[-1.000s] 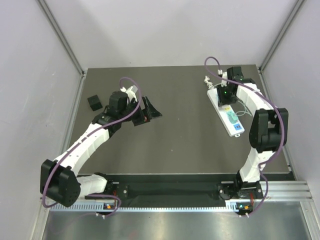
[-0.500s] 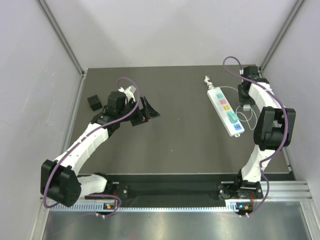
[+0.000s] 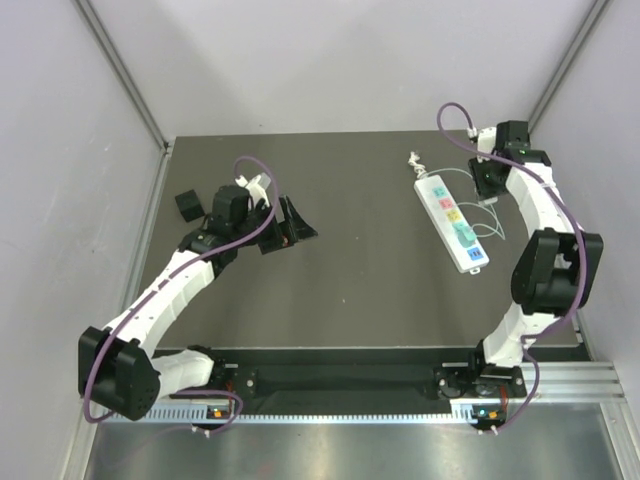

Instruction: Insert the plug

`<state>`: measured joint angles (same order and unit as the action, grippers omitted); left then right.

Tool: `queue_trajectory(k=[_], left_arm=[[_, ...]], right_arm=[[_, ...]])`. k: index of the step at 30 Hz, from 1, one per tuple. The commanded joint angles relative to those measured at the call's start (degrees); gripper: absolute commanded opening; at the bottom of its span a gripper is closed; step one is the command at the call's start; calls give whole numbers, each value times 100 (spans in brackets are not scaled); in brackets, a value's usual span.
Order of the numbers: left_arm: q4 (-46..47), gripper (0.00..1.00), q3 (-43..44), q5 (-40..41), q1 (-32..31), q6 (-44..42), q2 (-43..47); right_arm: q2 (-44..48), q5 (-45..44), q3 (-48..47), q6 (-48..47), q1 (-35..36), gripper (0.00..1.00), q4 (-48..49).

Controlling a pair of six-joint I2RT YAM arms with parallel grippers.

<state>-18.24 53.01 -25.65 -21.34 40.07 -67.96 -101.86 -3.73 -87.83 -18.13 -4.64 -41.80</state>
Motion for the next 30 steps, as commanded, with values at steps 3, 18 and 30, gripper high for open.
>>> queue_trajectory(k=[3,18,30], left_arm=[[207,92,-116,7,42,-281,99],[75,90,-248,227,25,-668,143],[-101,90,-169,200,-54,-720,143]], right_arm=[[940,1786,-6,-1761,104,0,-302],[-298,1499,-779,-4717,921,0,-2279],[-756,601,-929,-5174,1194,0,-1841]])
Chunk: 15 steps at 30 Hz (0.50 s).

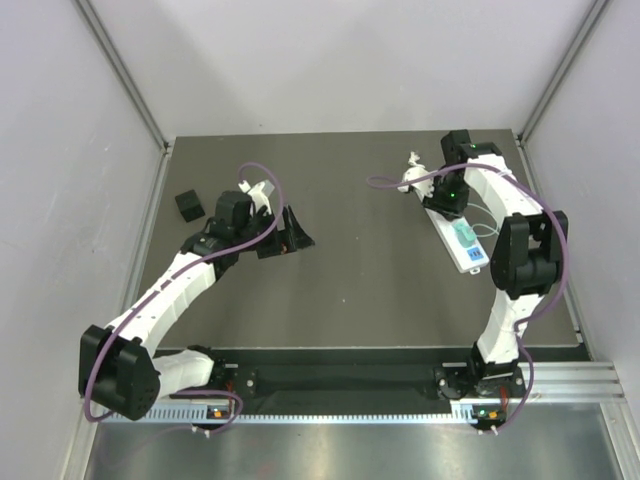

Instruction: Insert the plug

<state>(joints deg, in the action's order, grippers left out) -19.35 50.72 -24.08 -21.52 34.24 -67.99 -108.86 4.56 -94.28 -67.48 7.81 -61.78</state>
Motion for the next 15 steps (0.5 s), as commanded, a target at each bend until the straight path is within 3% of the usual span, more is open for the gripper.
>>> queue_trajectory(k=[1,15], left_arm=[[2,90,61,43,-37,-154,163],[-42,90,78,131,-72,-181,145]], right_arm=[[-100,-227,-267,-256,-87,0,157],[-382,-306,-231,-503,-377,0,368]])
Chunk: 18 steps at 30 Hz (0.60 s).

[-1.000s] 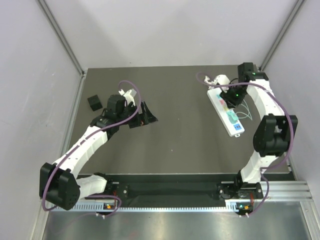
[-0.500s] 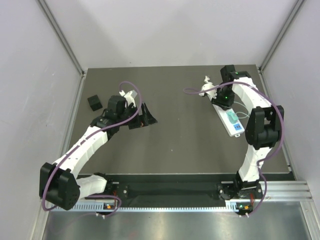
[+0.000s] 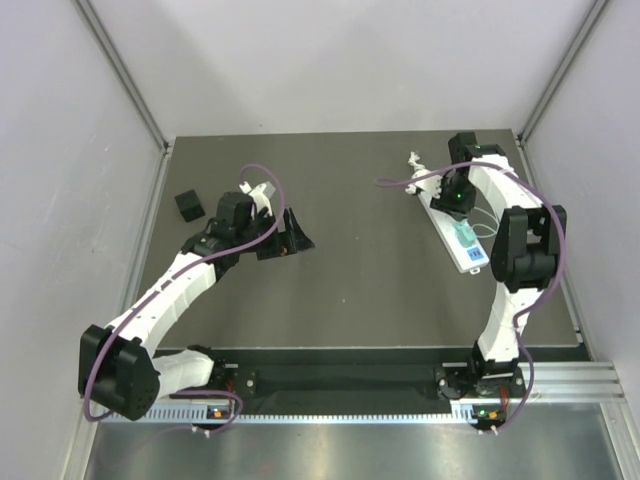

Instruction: Insert the plug

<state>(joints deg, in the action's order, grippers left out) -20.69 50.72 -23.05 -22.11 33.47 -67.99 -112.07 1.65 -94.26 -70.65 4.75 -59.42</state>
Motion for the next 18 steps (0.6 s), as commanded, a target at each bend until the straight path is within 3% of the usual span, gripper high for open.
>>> queue_trajectory(k=[1,11,18], left_arm=[[74,90,70,28,-30,-104,163],[91,90,79,46,-30,-87,189],[39,90,78,142,-74,-104,268]], right_arm=[[-78,28,-312,-168,-62,0,124],[-104,63,-945,-168,254,0,-263],[-139,1302,-1007,-414,219,0,-351]])
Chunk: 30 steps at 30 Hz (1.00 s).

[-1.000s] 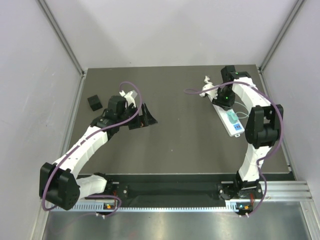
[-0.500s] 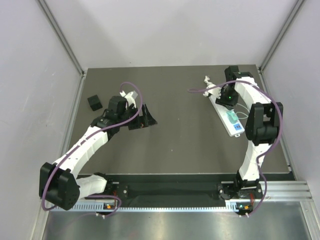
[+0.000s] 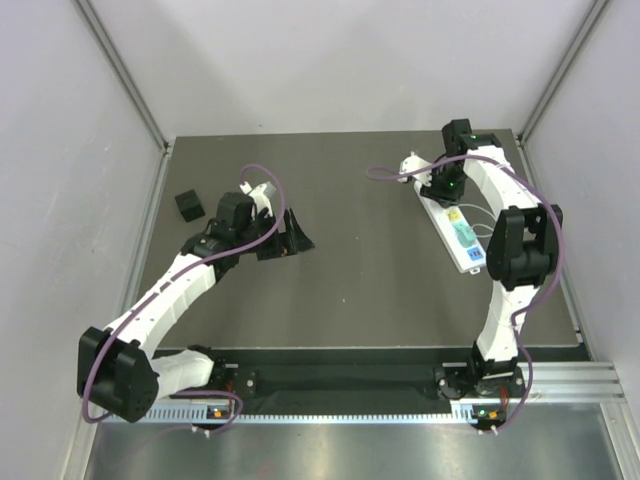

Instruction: Insert the plug

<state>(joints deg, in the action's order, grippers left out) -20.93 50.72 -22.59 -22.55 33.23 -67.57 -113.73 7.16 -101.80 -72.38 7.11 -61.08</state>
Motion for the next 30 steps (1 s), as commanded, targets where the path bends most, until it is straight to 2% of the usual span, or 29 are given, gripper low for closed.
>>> queue_trajectory(k=[1,16,30], left_arm=[[54,90,78,97,-31,-98,235],[-8,90,140,211,-39,-124,104],[-17,90,158,202,-39,-133,86]], right_arm=[[-52,848,-244,-285,-95,0,-194],[-272,1894,54,-672,-789,0,-159],[26,1868,345,-672,-1186,0,17]])
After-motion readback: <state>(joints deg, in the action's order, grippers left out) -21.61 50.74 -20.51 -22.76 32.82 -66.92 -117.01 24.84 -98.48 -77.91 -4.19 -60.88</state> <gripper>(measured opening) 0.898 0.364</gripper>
